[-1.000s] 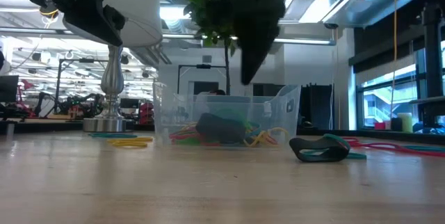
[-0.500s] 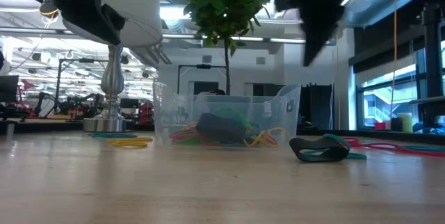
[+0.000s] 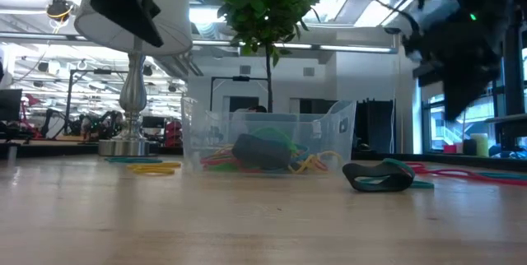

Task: Pick and place rubber bands into bin
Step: Put the middle red rubber band into the transparent container

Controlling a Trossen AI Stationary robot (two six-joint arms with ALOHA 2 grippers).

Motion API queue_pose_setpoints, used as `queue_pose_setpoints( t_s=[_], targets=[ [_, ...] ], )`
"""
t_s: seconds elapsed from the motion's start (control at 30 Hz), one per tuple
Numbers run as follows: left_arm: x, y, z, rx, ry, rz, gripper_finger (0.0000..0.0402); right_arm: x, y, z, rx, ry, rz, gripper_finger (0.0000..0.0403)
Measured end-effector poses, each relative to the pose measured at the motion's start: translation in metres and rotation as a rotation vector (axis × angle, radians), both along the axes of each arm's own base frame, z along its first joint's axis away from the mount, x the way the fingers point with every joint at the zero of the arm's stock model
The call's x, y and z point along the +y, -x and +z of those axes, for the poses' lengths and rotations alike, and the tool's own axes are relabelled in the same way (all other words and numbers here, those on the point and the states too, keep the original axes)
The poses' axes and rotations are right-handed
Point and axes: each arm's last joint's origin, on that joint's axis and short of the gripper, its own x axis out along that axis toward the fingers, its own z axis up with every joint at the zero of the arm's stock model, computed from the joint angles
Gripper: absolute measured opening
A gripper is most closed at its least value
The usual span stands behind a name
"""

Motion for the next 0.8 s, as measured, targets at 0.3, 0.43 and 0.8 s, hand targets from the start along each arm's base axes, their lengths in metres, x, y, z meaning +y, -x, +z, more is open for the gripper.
queue_pose_setpoints(
  t_s=[0.3, 0.43, 0.8],
  targets=[
    [-0.002, -0.009, -0.008, 0.040, 0.014, 0.032, 0.0003, 0.002, -0.004, -0.040, -0.045, -0.011, 0.131, 0.0059],
    [-0.001, -0.009, -0.009, 0.040, 0.007, 0.049, 0.0003, 0.004, -0.010, -0.047, -0.034, -0.020, 0.166, 0.0059],
    [0.000, -0.008, -0.008, 0.034, -0.019, 0.071, 0.0003, 0.006, -0.018, -0.074, 0.105, -0.033, 0.194, 0.0036]
  ],
)
